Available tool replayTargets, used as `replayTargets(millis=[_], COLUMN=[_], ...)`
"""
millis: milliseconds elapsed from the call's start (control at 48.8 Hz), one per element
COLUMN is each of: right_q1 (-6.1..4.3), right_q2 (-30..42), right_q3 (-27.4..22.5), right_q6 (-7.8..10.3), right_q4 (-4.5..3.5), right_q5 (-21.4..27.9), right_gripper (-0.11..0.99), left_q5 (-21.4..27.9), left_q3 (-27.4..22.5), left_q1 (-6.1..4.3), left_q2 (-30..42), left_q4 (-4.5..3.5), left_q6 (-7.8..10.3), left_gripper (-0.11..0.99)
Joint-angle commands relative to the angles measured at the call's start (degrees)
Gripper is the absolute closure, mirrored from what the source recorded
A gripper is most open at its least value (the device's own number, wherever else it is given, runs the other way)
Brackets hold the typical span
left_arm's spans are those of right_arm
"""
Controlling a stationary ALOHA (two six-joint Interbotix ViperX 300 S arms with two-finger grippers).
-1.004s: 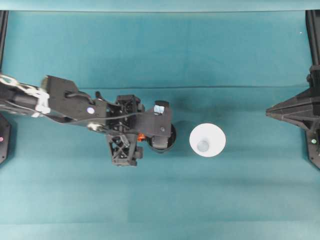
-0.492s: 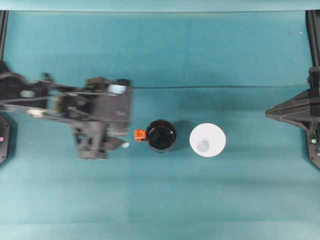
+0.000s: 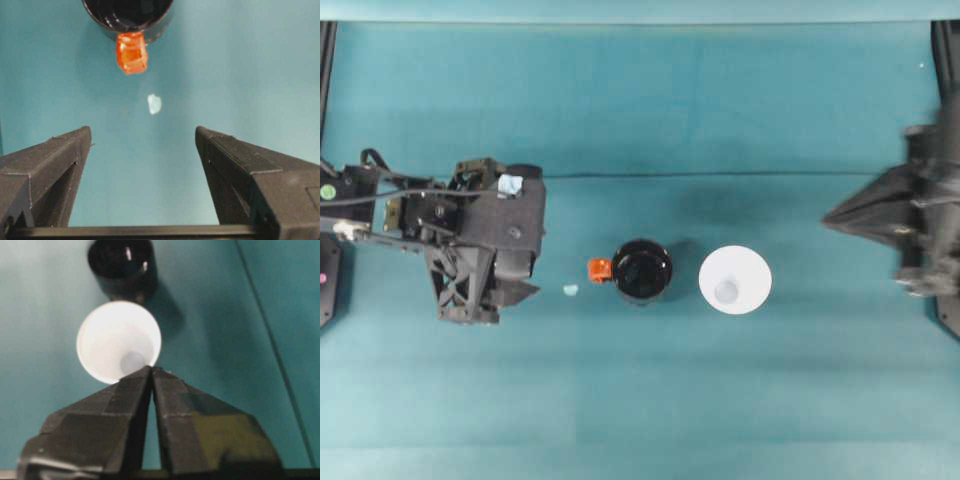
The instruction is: Put the paper cup into the moved red handle cup holder.
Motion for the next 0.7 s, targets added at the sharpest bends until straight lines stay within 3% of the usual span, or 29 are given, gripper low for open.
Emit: replayTargets(millis=[0,123,205,430,533,676], right_q1=[-0.18,-0.09,-0.09,-0.18,-0.18,-0.09], right_q2=[4.5,10.0,13.4,21.4,23.8,27.5], right_q3=[-4.2,-7.5,-9.8,-16.1,-18.4,-20.5], right_q6=[0.53,0.44,0.53,0.18,0.18,0.44], right_q4=[0.53,1.67,2.2,1.76,1.23,1.49], right_q5=[2.8,6.9,9.8,13.1,13.0,13.0], right_gripper=[0.91,0.77,0.58,-0.04,-0.06,-0.06], left_q5=[-0.2,-0.2,-0.2,-0.2,-0.3,-0.2], left_q3=[-0.6,-0.6,-0.6,-0.6,-0.6,-0.6], left_q1=[-0.09,-0.09,-0.09,-0.09,-0.09,0.0], left_q2=[-0.9,-0.9,-0.8,-0.5,-0.5,-0.4], left_q4=[0.18,0.18,0.18,0.18,0.18,0.18], left_q6=[0.0,0.0,0.0,-0.09,-0.09,-0.09], left_gripper=[-0.01,-0.01,-0.01,-0.01,-0.01,-0.01])
